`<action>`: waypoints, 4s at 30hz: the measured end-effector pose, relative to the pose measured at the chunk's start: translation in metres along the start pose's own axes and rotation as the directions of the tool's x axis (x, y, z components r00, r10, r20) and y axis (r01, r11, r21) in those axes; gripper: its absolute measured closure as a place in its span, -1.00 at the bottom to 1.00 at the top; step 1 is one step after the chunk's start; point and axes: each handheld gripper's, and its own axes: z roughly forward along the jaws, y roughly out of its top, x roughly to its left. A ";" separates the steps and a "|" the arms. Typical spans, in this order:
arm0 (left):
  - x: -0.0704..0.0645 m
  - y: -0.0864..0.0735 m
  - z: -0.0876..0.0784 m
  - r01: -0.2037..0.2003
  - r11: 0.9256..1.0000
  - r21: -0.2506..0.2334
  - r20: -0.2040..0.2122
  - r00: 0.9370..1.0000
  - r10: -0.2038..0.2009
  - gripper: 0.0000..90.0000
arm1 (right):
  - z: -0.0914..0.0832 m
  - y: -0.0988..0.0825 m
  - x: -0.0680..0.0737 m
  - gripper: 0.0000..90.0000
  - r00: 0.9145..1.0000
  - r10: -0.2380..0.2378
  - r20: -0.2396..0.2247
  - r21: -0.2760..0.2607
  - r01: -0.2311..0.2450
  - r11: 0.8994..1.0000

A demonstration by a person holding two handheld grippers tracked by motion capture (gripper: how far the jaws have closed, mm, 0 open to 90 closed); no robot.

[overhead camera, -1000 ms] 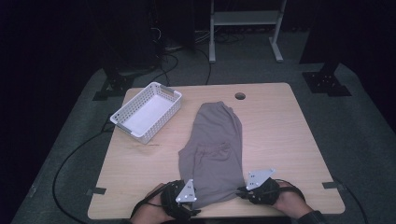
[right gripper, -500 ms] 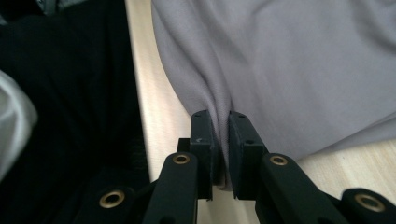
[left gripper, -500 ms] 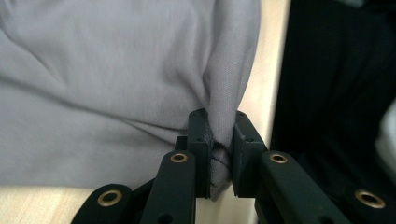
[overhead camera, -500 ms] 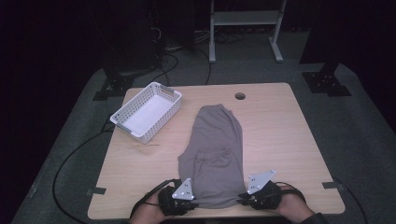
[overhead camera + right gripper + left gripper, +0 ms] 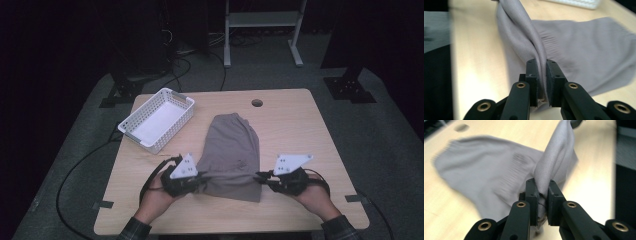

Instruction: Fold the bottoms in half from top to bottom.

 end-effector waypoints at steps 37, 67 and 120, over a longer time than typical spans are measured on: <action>0.036 -0.029 0.094 0.127 0.950 0.286 -0.023 0.992 -0.125 0.84 | 0.087 -0.029 -0.050 0.79 0.982 0.105 0.159 0.205 -0.137 0.969; 0.014 0.036 -0.009 0.050 0.999 0.020 -0.063 0.997 -0.048 0.85 | -0.016 0.029 -0.023 0.79 0.996 0.039 0.081 -0.046 -0.035 0.998; 0.070 -0.031 0.062 0.279 0.953 0.120 -0.150 0.954 -0.261 -0.59 | 0.101 0.038 -0.059 -0.41 0.958 0.245 0.151 0.018 -0.250 0.968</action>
